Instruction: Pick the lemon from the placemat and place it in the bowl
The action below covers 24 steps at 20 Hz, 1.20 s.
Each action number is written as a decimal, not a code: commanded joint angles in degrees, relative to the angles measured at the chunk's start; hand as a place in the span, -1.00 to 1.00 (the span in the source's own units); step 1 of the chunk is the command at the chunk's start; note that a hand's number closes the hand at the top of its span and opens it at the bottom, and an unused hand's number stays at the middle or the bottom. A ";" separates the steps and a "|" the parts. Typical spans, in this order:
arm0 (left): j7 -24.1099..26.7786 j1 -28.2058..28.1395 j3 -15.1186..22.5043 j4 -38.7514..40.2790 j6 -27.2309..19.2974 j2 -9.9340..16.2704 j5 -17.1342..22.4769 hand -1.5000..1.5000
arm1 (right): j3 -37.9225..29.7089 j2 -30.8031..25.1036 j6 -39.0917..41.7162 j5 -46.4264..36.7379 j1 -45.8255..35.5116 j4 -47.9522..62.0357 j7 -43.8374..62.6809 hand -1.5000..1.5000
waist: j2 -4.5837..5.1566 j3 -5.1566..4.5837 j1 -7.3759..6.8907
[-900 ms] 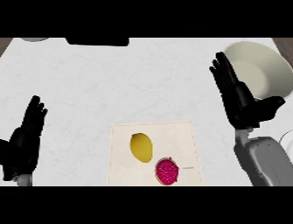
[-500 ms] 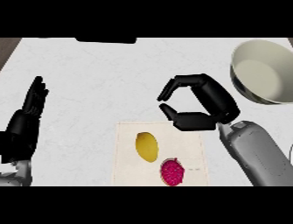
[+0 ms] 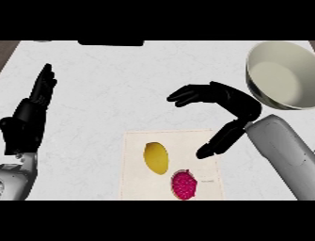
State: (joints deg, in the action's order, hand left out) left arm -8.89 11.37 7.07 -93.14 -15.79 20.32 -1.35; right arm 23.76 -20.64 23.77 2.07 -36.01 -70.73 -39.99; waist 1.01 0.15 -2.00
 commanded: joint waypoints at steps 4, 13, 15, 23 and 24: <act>-0.14 1.91 -1.01 3.87 0.62 -0.44 -0.36 0.00 | 5.93 -4.95 -0.22 -14.47 -7.00 0.74 -5.92 -1.00 | -0.78 -0.16 1.39; -2.54 2.14 -2.66 2.54 0.58 -0.59 -0.39 0.00 | 15.76 -1.65 -1.97 -30.04 -10.84 -6.93 11.20 -1.00 | -1.15 -0.18 1.87; -3.45 1.88 -3.16 1.15 1.23 0.22 -0.68 0.00 | 17.97 0.34 -1.03 -32.37 -9.25 -9.25 13.95 -1.00 | -1.18 -0.17 1.97; 0.34 -0.98 -3.25 1.51 1.88 -1.42 -2.59 0.00 | 22.18 7.36 6.70 -39.55 -8.69 -10.63 22.40 -1.00 | -1.07 -0.18 1.68; 1.64 -1.68 -3.73 1.76 3.79 -1.51 -0.85 0.00 | 23.16 5.19 5.81 -41.67 -6.14 -13.10 21.08 -1.00 | -1.09 -0.17 1.87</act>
State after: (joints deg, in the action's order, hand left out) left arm -9.57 11.52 3.69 -91.58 -13.18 19.62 -2.60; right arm 44.28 -16.72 28.76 -34.71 -44.32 -82.11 -20.98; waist -0.11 -0.02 -0.16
